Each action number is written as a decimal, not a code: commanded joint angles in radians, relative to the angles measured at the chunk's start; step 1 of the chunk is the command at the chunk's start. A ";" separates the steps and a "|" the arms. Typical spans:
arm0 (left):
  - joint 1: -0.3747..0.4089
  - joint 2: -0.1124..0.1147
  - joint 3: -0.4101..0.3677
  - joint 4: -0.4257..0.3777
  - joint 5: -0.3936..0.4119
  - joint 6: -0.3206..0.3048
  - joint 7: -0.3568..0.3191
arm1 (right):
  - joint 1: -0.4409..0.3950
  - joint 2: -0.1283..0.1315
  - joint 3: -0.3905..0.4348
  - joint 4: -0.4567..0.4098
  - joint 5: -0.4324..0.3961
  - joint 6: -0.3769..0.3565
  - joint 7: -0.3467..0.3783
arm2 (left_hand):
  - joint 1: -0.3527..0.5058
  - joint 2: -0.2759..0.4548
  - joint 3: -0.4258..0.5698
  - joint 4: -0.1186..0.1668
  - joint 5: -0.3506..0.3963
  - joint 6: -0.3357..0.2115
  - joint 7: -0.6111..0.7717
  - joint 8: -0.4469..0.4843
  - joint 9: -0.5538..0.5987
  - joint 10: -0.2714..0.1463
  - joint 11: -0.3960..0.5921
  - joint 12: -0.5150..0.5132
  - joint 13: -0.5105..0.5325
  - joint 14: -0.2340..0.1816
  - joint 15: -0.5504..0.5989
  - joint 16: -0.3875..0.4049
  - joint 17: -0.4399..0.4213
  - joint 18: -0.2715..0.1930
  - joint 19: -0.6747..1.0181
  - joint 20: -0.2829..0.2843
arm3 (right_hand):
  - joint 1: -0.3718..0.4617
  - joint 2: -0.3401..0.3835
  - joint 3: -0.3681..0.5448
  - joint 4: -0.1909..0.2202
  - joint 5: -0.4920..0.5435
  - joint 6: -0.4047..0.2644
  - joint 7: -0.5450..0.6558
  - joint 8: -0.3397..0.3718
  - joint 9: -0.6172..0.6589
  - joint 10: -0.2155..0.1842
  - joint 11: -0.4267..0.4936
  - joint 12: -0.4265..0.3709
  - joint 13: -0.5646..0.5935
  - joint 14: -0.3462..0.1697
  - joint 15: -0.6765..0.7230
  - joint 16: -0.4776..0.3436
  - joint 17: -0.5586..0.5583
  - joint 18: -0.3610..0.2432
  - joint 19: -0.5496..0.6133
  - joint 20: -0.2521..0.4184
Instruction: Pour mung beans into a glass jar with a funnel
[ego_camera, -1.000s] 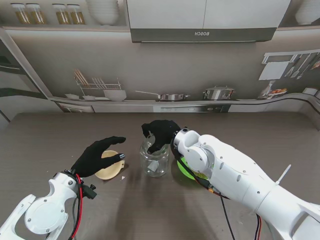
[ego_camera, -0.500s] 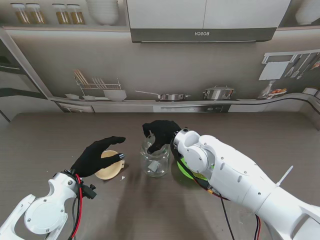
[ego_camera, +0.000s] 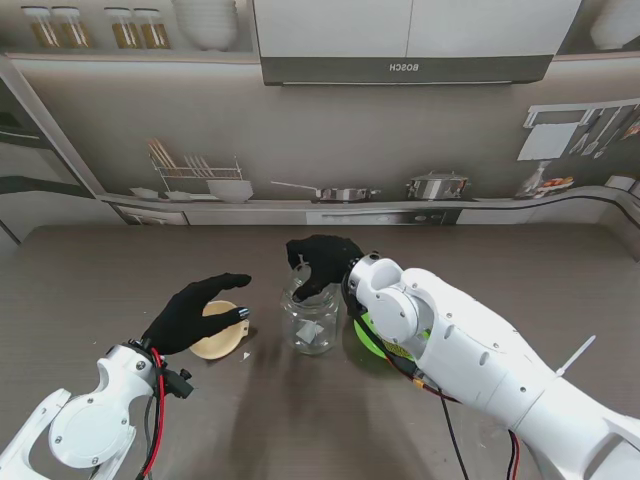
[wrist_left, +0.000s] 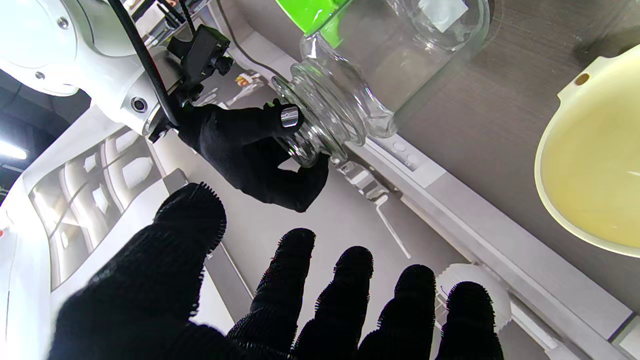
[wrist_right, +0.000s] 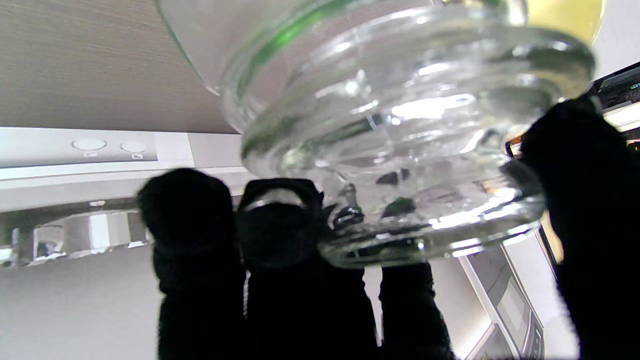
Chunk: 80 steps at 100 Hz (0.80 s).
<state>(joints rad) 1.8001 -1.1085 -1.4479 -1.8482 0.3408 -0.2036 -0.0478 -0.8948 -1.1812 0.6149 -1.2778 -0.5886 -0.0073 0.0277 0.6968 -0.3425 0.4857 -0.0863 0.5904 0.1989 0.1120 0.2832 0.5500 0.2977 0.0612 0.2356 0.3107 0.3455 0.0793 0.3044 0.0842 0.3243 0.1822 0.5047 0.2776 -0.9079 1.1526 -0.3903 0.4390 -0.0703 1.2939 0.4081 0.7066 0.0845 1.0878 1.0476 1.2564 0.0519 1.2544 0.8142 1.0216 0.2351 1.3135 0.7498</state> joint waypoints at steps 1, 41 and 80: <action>0.002 0.000 -0.001 -0.007 -0.003 0.003 -0.021 | 0.001 -0.001 0.003 -0.015 -0.001 0.002 0.013 | 0.000 0.014 -0.017 0.036 0.012 -0.001 -0.001 -0.001 -0.002 -0.003 -0.009 -0.006 -0.009 -0.004 -0.007 -0.008 -0.006 -0.004 -0.018 0.011 | 0.393 0.083 0.221 0.089 0.078 0.012 0.230 0.025 0.087 -0.108 0.058 -0.046 0.069 -0.241 0.064 0.019 0.027 -0.030 0.048 -0.008; 0.001 0.001 0.000 -0.006 -0.005 0.005 -0.025 | -0.044 0.020 0.078 -0.080 -0.008 0.036 0.038 | 0.000 0.016 -0.018 0.036 0.009 -0.001 -0.003 -0.001 -0.003 -0.003 -0.010 -0.006 -0.009 -0.004 -0.007 -0.008 -0.006 -0.004 -0.018 0.012 | 0.394 0.085 0.217 0.090 0.078 0.012 0.230 0.025 0.086 -0.107 0.059 -0.048 0.069 -0.243 0.067 0.019 0.025 -0.030 0.047 -0.009; -0.004 0.001 0.007 0.000 -0.005 0.010 -0.029 | -0.212 0.089 0.323 -0.219 -0.121 0.059 0.141 | 0.001 0.016 -0.018 0.037 0.008 -0.001 -0.003 -0.001 -0.004 -0.002 -0.010 -0.006 -0.009 -0.005 -0.007 -0.008 -0.007 -0.004 -0.018 0.012 | 0.397 0.087 0.213 0.093 0.078 0.012 0.230 0.025 0.086 -0.103 0.059 -0.048 0.069 -0.239 0.073 0.019 0.023 -0.028 0.046 -0.009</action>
<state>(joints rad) 1.7972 -1.1069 -1.4440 -1.8476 0.3394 -0.1990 -0.0544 -1.0854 -1.1198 0.9174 -1.4863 -0.6982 0.0501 0.1531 0.6968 -0.3426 0.4824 -0.0863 0.5905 0.1989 0.1120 0.2832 0.5500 0.2979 0.0612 0.2355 0.3107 0.3455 0.0793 0.3045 0.0842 0.3244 0.1822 0.5047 0.2776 -0.9079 1.1524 -0.3904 0.4394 -0.0686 1.2950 0.4080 0.7076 0.0847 1.0878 1.0466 1.2568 0.0519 1.2594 0.8142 1.0216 0.2349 1.3135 0.7496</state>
